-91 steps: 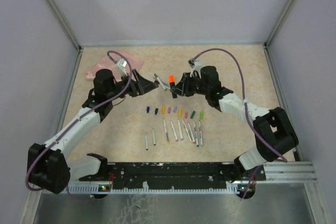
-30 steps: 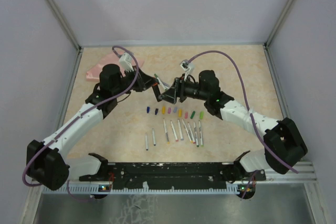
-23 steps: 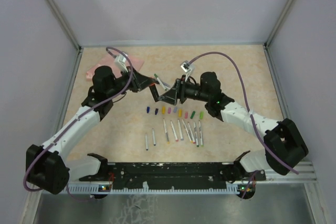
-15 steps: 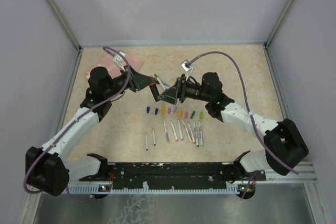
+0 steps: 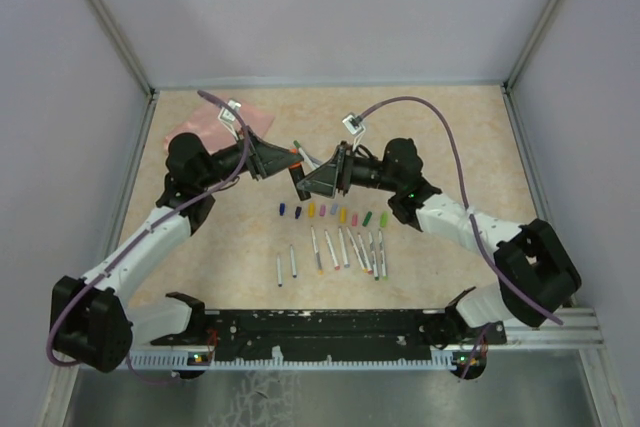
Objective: Open the pen caps
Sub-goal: Open the pen cap from the pen, then place the pen cap at the center of the board.
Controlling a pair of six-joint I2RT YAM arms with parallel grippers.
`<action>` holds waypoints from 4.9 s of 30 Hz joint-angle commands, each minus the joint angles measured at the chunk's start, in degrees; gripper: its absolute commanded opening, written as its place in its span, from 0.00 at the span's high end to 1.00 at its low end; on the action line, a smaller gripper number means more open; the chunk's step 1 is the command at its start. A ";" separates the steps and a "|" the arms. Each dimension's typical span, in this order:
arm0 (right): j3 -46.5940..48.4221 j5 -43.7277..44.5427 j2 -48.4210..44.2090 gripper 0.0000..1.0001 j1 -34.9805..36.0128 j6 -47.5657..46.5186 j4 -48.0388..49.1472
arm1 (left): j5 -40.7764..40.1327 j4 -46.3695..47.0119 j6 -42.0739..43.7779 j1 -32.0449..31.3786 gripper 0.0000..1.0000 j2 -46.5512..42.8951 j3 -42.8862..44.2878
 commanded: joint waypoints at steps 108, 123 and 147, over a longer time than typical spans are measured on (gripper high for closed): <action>-10.62 12.30 -12.71 1.00 7.05 -3.97 -11.96 | -24.09 -46.31 22.17 9.26 0.99 16.10 3.89; -10.64 13.65 -12.75 1.00 6.99 -4.12 -13.20 | -22.11 -46.27 24.50 8.30 0.79 27.48 8.05; -4.95 19.48 -3.12 1.00 15.30 -1.84 -14.28 | -34.70 -55.71 31.41 8.32 0.46 12.31 15.63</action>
